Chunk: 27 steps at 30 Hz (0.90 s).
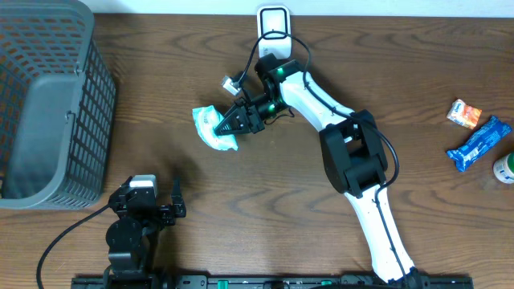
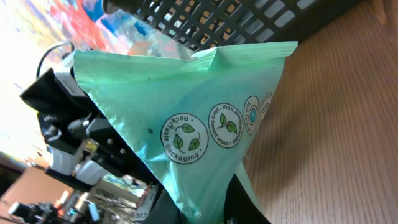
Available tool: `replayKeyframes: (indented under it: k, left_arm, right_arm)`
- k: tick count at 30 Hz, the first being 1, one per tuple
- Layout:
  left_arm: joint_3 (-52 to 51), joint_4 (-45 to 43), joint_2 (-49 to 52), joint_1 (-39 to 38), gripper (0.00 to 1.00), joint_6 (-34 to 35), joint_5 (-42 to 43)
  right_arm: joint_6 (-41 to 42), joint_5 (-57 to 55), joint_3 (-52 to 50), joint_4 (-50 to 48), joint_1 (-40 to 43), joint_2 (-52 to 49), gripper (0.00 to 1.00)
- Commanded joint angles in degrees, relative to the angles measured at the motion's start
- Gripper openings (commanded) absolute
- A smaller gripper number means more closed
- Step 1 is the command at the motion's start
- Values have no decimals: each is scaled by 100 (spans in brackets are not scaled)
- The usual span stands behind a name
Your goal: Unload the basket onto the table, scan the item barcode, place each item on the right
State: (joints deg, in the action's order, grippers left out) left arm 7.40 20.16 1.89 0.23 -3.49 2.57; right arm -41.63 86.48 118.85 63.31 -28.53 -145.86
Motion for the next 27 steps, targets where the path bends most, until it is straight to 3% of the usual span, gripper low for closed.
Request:
replayKeyframes:
  k: [1,8,16,27]
  left_arm:
    - [-122,28,-11,20,98,-79,-90]
    - [-122,28,-11,20,98,-79,-90]
    - [-122,28,-11,20,98,-79,-87]
    - [-122,28,-11,20,98,-79,-87]
  right_arm:
    - [-713,302,-24,-15,-79,59,1]
    - [-944,302,116,-31,-107,319,1]
    - [-1635,232,116,-35,-289,1561,1]
    - [-1606,-372,116,254,-691,2201,1]
